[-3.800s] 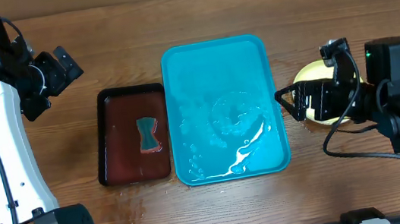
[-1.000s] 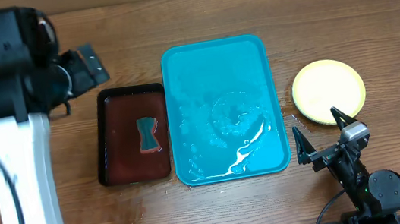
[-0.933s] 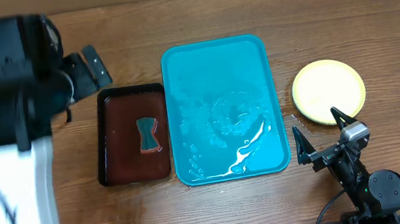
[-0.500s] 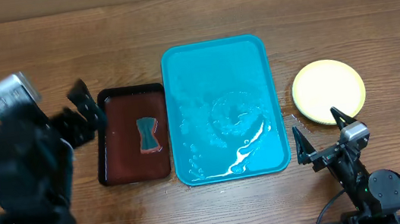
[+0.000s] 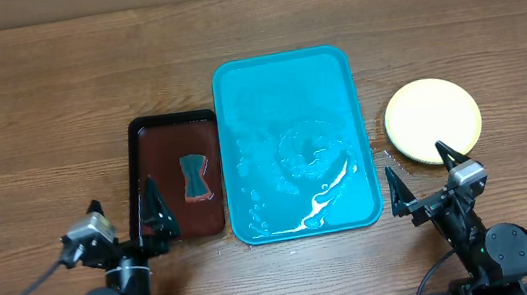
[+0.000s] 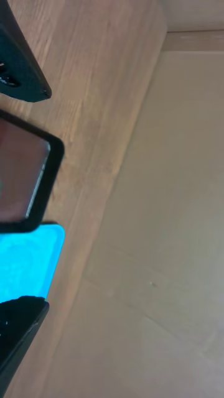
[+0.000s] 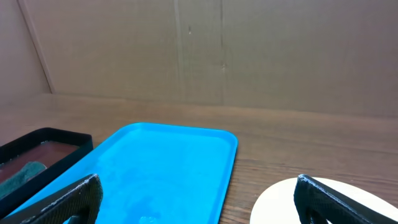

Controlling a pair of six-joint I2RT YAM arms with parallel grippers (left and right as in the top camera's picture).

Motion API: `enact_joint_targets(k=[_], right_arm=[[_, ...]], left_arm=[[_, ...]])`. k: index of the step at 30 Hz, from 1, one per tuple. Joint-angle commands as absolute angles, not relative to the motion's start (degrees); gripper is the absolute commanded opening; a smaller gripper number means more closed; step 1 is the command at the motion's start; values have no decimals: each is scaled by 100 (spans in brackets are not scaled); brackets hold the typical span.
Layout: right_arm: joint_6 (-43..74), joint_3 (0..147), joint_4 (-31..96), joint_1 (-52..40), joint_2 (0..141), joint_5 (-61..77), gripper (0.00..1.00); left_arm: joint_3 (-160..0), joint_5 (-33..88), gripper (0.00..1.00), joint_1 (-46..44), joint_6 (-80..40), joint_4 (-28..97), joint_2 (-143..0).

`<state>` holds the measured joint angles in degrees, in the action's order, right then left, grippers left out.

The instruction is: Clean dirty plates on tray and stack at the side

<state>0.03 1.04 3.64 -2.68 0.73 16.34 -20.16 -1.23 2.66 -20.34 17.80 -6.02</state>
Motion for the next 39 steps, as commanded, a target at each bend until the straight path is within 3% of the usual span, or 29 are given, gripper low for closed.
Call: enact_joint_targets(k=[1, 13, 39], right_arm=[[16, 47, 327, -292, 30, 1660, 100], [16, 47, 327, -292, 30, 1660, 100], [16, 47, 327, -292, 30, 1660, 100]], left_arm=[[-1479, 115, 100, 340, -1927, 1592, 14], [-16, -508, 100, 139, -1929, 255, -14], [-27, -489, 100, -163, -1883, 395, -25]])
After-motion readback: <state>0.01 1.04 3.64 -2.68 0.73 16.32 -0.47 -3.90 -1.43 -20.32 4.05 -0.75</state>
